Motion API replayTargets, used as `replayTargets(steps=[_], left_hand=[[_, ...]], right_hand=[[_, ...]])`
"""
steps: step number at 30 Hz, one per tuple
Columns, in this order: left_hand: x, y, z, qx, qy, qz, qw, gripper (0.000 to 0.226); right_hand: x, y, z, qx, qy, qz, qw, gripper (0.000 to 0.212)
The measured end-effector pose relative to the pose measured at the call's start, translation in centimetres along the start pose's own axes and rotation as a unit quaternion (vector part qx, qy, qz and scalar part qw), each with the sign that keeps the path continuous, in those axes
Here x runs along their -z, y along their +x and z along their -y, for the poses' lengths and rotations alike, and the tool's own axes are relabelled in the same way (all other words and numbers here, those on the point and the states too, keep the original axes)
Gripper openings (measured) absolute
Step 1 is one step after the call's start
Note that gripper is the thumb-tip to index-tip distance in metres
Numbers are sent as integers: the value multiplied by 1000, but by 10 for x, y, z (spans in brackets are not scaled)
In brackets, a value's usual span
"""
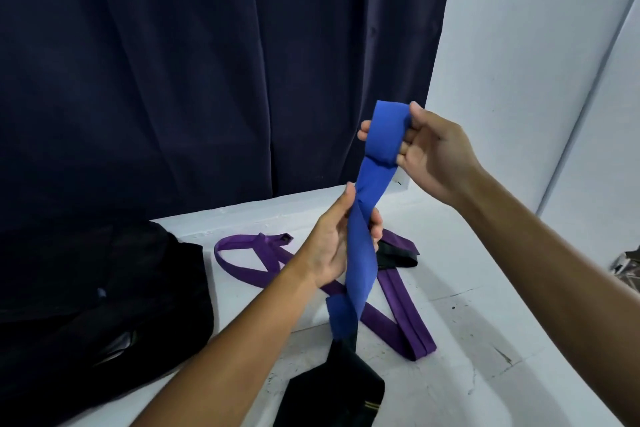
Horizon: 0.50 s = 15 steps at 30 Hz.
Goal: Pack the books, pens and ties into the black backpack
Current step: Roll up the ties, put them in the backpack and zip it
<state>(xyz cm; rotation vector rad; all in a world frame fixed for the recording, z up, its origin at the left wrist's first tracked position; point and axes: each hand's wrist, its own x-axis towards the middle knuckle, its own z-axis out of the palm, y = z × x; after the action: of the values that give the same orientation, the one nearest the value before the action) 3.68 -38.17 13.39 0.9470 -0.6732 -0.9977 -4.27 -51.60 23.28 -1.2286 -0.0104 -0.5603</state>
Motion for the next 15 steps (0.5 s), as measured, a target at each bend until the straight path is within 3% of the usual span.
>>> replayTargets(steps=[4,6,8,10,15], left_hand=[[-6,-7,-1,18,-6,-101,995,54],[-8,-10,-4,42,5,-118,992,53],[-6,-15,-8,73,14,-118,990,51],[-2,-20,-15,94,16,-114,989,49],[20,-32,-38,139,77,-101,982,51]], right_hand=[[8,0,-4,10,-142,-16,990,45],[10,-2,-6,2,-247,-5,969,60],[17,-3,-10,-2,-374,18,927,74],[24,-10,-13,-5,-477,40,878,58],[31,-22,-10,-78,-554,162,813,79]])
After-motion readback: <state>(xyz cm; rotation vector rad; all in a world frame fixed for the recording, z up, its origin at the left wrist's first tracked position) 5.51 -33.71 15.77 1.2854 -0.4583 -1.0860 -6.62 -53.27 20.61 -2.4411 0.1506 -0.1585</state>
